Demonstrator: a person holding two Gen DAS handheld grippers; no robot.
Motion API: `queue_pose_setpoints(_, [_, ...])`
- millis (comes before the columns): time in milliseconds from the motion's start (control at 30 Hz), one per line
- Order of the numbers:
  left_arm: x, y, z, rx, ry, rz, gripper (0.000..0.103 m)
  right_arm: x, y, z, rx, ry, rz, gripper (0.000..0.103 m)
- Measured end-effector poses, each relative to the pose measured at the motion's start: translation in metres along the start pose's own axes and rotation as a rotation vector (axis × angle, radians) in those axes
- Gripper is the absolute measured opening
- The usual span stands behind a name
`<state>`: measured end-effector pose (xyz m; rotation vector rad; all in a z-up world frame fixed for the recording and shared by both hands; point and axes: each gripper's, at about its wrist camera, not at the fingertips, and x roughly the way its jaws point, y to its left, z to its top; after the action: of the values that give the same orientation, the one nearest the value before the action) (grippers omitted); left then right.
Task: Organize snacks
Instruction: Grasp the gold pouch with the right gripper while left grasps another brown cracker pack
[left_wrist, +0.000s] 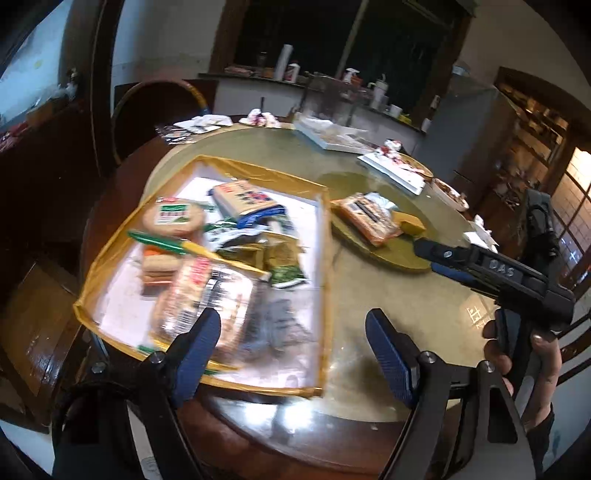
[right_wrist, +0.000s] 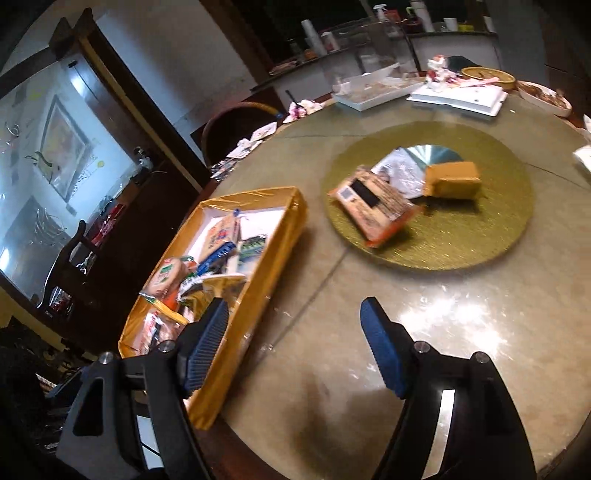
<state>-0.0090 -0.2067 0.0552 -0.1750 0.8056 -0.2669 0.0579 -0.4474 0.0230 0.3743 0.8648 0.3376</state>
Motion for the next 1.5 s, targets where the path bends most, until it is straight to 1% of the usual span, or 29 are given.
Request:
queue_pose_setpoints(33, [0.0, -0.005, -0.002, 0.009, -0.003, -0.011, 0.081, -0.002, -0.003, -0.001, 0.002, 0.004, -0.004, 0.075])
queue_pose_setpoints(200, [0.002, -0.033, -0.007, 0.064, 0.0, -0.021, 0.081, -0.015, -0.02, -0.009, 0.007, 0.001, -0.019, 0.075])
queue_pose_setpoints(333, [0.009, -0.044, -0.005, 0.066, 0.013, -0.032, 0.081, -0.022, -0.035, -0.008, 0.029, 0.0, -0.029, 0.075])
queue_pose_setpoints(500, [0.019, -0.058, -0.004, 0.092, 0.025, -0.04, 0.081, -0.025, -0.052, -0.001, 0.018, 0.016, -0.045, 0.075])
queue_pose_setpoints(667, [0.036, -0.06, 0.002, 0.075, 0.051, -0.071, 0.081, -0.017, -0.073, 0.013, 0.025, 0.037, -0.039, 0.075])
queue_pose_setpoints(733, [0.045, -0.063, 0.008, 0.078, 0.065, -0.081, 0.081, -0.011, -0.083, 0.019, 0.031, 0.047, -0.053, 0.075])
queue_pose_setpoints(833, [0.059, -0.068, 0.017, 0.085, 0.088, -0.091, 0.081, 0.005, -0.1, 0.033, 0.076, 0.08, -0.046, 0.075])
queue_pose_setpoints(900, [0.072, -0.071, 0.026, 0.066, 0.118, -0.12, 0.081, 0.014, -0.107, 0.045, 0.073, 0.08, -0.055, 0.075])
queue_pose_setpoints(967, [0.084, -0.075, 0.036, 0.049, 0.14, -0.135, 0.081, 0.029, -0.118, 0.064, 0.085, 0.097, -0.087, 0.075])
queue_pose_setpoints(1100, [0.104, -0.081, 0.05, 0.031, 0.152, -0.122, 0.081, 0.058, -0.144, 0.104, 0.156, 0.108, -0.127, 0.075])
queue_pose_setpoints(1200, [0.111, -0.079, 0.053, 0.01, 0.173, -0.131, 0.081, 0.076, -0.159, 0.13, 0.19, 0.118, -0.171, 0.075])
queue_pose_setpoints(1267, [0.116, -0.078, 0.054, 0.009, 0.181, -0.115, 0.081, 0.09, -0.167, 0.149, 0.202, 0.124, -0.179, 0.075])
queue_pose_setpoints(1333, [0.118, -0.077, 0.054, 0.014, 0.186, -0.098, 0.081, 0.107, -0.171, 0.158, 0.2, 0.164, -0.229, 0.075])
queue_pose_setpoints(1367, [0.118, -0.077, 0.055, 0.012, 0.19, -0.095, 0.081, 0.113, -0.171, 0.158, 0.195, 0.183, -0.229, 0.076])
queue_pose_setpoints(1400, [0.119, -0.077, 0.057, 0.009, 0.195, -0.091, 0.081, 0.114, -0.163, 0.158, 0.149, 0.176, -0.248, 0.076])
queue_pose_setpoints(1467, [0.125, -0.078, 0.064, 0.005, 0.202, -0.086, 0.081, 0.114, -0.153, 0.152, 0.107, 0.187, -0.292, 0.076])
queue_pose_setpoints(1500, [0.131, -0.08, 0.069, -0.004, 0.217, -0.083, 0.081, 0.114, -0.15, 0.147, 0.088, 0.193, -0.297, 0.076])
